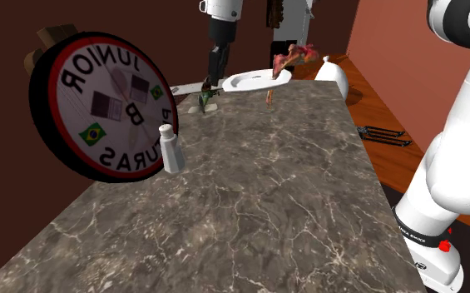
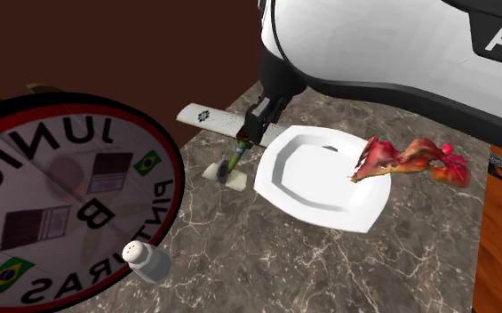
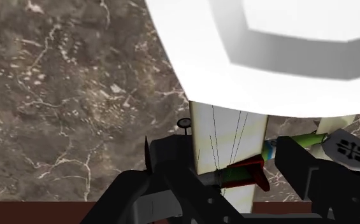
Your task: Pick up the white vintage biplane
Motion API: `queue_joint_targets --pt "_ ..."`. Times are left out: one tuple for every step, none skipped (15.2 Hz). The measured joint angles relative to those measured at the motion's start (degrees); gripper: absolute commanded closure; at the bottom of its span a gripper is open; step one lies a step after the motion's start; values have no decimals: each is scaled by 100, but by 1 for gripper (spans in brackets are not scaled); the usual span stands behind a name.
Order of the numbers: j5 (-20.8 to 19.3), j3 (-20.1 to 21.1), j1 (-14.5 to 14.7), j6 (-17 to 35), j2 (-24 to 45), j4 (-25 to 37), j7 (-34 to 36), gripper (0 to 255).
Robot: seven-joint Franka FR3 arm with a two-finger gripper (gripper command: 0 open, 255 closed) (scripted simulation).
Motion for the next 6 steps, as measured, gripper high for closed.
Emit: queue_joint_targets --pt "-7 3 6 -78 17 95 17 255" --pt "-12 6 9 -149 35 185 28 255" --pt "-14 2 5 -236 54 290 26 255" --pt "-17 1 3 -323 75 398 27 255" --pt "-33 8 15 -432 135 567 53 255" --pt "-34 9 16 -471 142 613 55 255"
